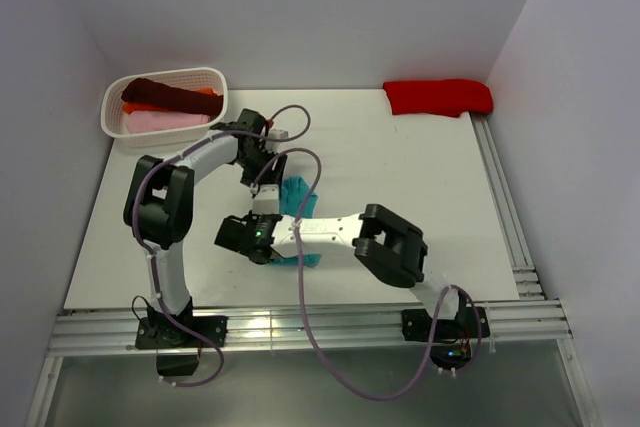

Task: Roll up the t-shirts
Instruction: Roll the tshirt

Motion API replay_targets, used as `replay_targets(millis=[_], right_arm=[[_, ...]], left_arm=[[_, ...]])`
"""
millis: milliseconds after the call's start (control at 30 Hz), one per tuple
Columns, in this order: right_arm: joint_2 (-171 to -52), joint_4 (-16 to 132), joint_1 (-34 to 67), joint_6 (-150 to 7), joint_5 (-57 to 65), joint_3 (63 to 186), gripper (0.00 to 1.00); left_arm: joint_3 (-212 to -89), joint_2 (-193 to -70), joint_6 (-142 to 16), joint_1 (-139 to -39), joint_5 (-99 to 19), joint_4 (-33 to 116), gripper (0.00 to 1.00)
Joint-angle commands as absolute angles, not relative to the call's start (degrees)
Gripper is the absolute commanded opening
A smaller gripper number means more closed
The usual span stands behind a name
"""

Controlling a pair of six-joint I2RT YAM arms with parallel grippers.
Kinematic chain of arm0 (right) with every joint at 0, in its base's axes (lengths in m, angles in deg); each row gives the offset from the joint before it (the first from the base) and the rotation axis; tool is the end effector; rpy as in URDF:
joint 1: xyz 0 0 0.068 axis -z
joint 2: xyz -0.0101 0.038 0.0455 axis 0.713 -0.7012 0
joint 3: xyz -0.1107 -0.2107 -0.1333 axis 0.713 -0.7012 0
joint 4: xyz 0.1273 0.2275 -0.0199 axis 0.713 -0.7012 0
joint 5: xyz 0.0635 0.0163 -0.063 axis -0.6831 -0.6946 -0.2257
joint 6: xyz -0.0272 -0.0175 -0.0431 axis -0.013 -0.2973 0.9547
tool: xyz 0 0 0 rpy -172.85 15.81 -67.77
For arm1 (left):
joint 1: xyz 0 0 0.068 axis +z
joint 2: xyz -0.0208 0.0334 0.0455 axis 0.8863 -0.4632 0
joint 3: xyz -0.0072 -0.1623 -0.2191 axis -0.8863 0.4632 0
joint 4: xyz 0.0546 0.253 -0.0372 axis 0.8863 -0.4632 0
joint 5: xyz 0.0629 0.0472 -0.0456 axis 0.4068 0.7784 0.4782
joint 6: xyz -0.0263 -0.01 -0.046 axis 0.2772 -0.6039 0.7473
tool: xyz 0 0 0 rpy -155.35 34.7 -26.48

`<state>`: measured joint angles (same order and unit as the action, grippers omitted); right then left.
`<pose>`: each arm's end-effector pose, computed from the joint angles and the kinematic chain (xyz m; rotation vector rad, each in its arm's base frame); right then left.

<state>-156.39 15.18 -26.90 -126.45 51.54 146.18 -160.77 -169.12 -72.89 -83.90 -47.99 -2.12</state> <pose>0.1583 0.4226 0.1664 -0.0781 2.3849 0.0115 0.3669 -0.1552 0.1806 0.5431 2.7991 -0.4927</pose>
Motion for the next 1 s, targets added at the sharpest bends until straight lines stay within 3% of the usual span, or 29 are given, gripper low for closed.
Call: replay_targets(millis=[0, 133, 200, 433, 767, 967], right_arm=[[-150.0, 27.2, -26.2, -126.4, 45.1, 136.4, 0.33], [-142.6, 44.7, -23.7, -126.6, 37.1, 122.7, 0.32], [-138.7, 56.2, -21.2, -127.4, 33.5, 114.1, 0.31], [-134.4, 90.0, -15.0, -133.9, 20.2, 91.3, 0.31], [-142.7, 118.3, -12.4, -145.5, 13.4, 81.2, 0.31], [-146.9, 125.7, -11.8, -149.0, 11.8, 78.9, 0.3]], left_arm=[[-165.2, -169.5, -74.2, -82.3, -53.5, -1.3, 0.64], [-167.6, -167.2, -74.4, -79.4, -59.7, -1.8, 0.7], [-167.8, -165.7, -76.7, -77.7, -63.3, -2.2, 0.79], [-162.0, -162.0, -78.5, -74.8, -71.1, -1.1, 0.81], [-152.2, -164.1, -76.1, -74.4, -76.5, 8.5, 0.82], [-150.8, -166.8, -75.5, -74.9, -74.2, 12.1, 0.75]])
